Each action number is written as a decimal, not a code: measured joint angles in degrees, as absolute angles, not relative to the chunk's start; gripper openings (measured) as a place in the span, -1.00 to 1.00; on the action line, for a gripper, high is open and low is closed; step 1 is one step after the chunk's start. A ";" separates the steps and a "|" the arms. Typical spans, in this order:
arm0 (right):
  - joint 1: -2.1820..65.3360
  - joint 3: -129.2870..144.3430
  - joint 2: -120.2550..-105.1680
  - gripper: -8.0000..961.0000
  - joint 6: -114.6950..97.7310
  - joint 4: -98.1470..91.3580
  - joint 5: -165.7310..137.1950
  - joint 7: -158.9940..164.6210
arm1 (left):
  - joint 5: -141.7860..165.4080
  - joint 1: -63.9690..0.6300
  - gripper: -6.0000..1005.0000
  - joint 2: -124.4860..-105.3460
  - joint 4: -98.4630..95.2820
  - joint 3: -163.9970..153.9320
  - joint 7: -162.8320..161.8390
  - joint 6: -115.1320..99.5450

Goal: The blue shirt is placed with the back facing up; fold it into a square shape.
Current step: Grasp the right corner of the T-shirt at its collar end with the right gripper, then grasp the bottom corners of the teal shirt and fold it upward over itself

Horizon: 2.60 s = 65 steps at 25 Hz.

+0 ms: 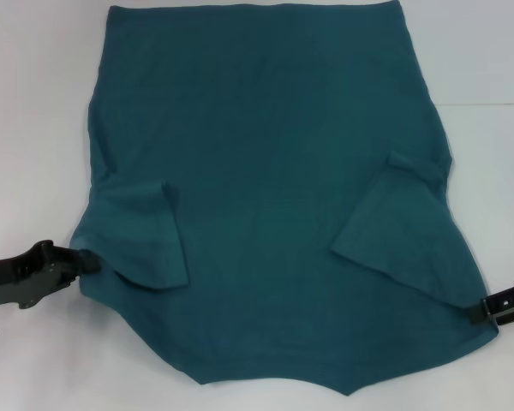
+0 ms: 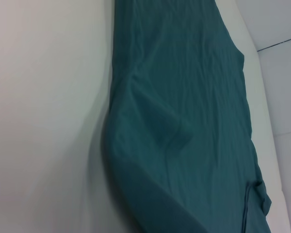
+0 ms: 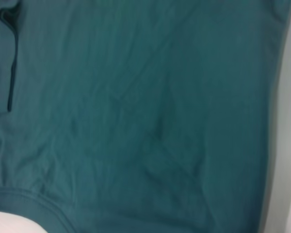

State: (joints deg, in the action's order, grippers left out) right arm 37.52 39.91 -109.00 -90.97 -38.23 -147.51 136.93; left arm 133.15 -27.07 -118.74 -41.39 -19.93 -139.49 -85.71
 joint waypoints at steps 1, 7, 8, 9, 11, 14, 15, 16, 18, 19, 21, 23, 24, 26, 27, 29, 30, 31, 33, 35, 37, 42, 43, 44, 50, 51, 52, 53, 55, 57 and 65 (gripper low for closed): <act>37.61 40.01 -109.00 0.31 -90.75 -38.02 -147.54 136.98 | 133.15 -27.05 -0.92 -118.74 -41.39 -19.91 -139.49 -85.68; 37.99 40.14 -109.03 0.30 -90.19 -37.80 -148.24 137.51 | 133.15 -26.99 -0.92 -118.75 -41.39 -19.86 -139.48 -85.68; 38.04 40.14 -109.13 0.29 -90.14 -37.78 -148.25 137.51 | 133.16 -26.99 -0.92 -118.79 -41.39 -19.86 -139.48 -85.68; 38.14 40.16 -109.29 0.29 -90.06 -37.75 -148.26 137.52 | 133.15 -26.99 -0.92 -118.81 -41.39 -19.86 -139.49 -85.67; 38.36 40.40 -109.60 0.29 -89.61 -37.55 -148.27 137.53 | 133.15 -27.02 -0.92 -118.83 -41.39 -19.86 -139.49 -85.62; 38.81 41.61 -109.72 0.28 -88.36 -36.32 -148.31 137.85 | 133.15 -27.03 -0.92 -118.83 -41.39 -19.86 -139.48 -85.59; 39.01 42.24 -109.75 0.28 -88.00 -35.77 -148.33 138.05 | 133.15 -27.02 -0.92 -118.83 -41.40 -19.86 -139.48 -85.60; 39.19 42.70 -109.81 0.27 -87.55 -35.43 -148.35 138.20 | 133.15 -26.99 -0.92 -118.83 -41.40 -19.86 -139.48 -85.60; 39.48 43.11 -109.98 0.27 -87.26 -35.15 -148.36 138.32 | 133.16 -26.91 -0.92 -118.83 -41.39 -19.85 -139.48 -85.60; 39.59 43.14 -110.08 0.27 -87.23 -35.11 -148.34 138.33 | 133.15 -26.89 -0.92 -118.83 -41.40 -19.83 -139.48 -85.60; 39.89 43.13 -110.25 0.26 -87.20 -35.09 -148.13 138.34 | 133.16 -26.86 -0.92 -118.85 -41.40 -19.80 -139.48 -85.60; 40.19 43.13 -110.46 0.26 -87.16 -35.06 -148.02 138.34 | 133.16 -26.87 -0.92 -118.90 -41.40 -19.79 -139.48 -85.60; 40.42 43.17 -110.67 0.26 -87.13 -35.04 -148.04 138.34 | 133.15 -26.90 -0.92 -118.90 -41.40 -19.78 -139.48 -85.58; 40.78 43.28 -111.01 0.25 -87.08 -35.02 -148.15 138.34 | 133.15 -26.97 -0.92 -118.91 -41.40 -19.78 -139.48 -85.56; 40.98 43.36 -111.19 0.25 -87.06 -35.01 -148.18 138.34 | 133.15 -27.00 -0.92 -118.92 -41.40 -19.77 -139.48 -85.56; 41.28 43.43 -111.51 0.24 -87.01 -35.00 -148.19 138.34 | 133.15 -27.02 -0.92 -118.92 -41.40 -19.77 -139.48 -85.54; 41.37 43.45 -111.64 0.24 -87.00 -34.99 -148.19 138.34 | 133.13 -27.03 -0.92 -118.92 -41.40 -19.78 -139.48 -85.53; 41.44 43.47 -111.74 0.24 -86.98 -34.99 -148.19 138.34 | 133.09 -27.03 -0.92 -118.92 -41.40 -19.77 -139.48 -85.53; 41.52 43.52 -111.87 0.23 -87.00 -34.98 -148.19 138.37 | 132.78 -27.05 -0.92 -118.92 -41.40 -19.77 -139.48 -85.52; 41.48 43.52 -111.90 0.23 -87.07 -35.08 -148.16 138.37 | 132.42 -27.05 -0.92 -118.92 -41.40 -19.77 -139.48 -85.51; 41.40 43.52 -111.89 0.22 -87.09 -35.33 -148.15 138.36 | 132.23 -27.03 -0.92 -118.92 -41.40 -19.77 -139.48 -85.51; 41.27 43.51 -111.80 -0.04 -86.98 -35.33 -148.18 138.37 | 132.19 -26.99 -0.92 -118.92 -41.40 -19.86 -139.48 -85.51; 41.23 43.51 -111.77 -0.11 -86.98 -35.33 -148.18 138.38 | 132.19 -26.99 -0.92 -118.92 -41.40 -19.86 -139.48 -85.51; 41.20 43.50 -111.74 -0.18 -86.97 -35.34 -148.19 138.38 | 132.18 -26.98 -0.92 -118.92 -41.40 -19.86 -139.49 -85.51; 40.85 43.06 -111.44 -0.68 -87.14 -35.38 -148.13 138.32 | 132.18 -26.77 -0.92 -118.92 -41.40 -19.94 -139.10 -86.11; 40.75 43.00 -111.34 -0.70 -87.53 -35.41 -147.99 138.25 | 132.28 -26.73 -0.92 -118.91 -41.47 -20.02 -138.93 -86.48; 40.60 42.90 -111.21 -0.71 -88.06 -35.48 -147.89 138.15 | 132.44 -26.68 -0.92 -118.86 -41.59 -20.14 -138.77 -86.98; 40.48 42.80 -111.10 -0.73 -88.59 -35.55 -147.87 138.08 | 132.67 -26.64 -0.92 -118.74 -41.72 -20.29 -138.63 -87.53; 40.13 42.55 -110.82 -0.77 -90.02 -36.01 -147.80 137.91 | 133.43 -26.56 -0.92 -118.45 -42.17 -20.46 -138.30 -88.89; 39.65 42.40 -110.57 -0.80 -91.59 -36.91 -147.79 137.87 | 134.94 -26.53 -0.92 -118.27 -42.90 -20.55 -138.24 -90.04; 37.39 42.33 -110.43 -0.85 -98.38 -40.09 -147.90 137.93 | 140.60 -25.53 -0.92 -118.24 -45.56 -20.59 -138.58 -95.32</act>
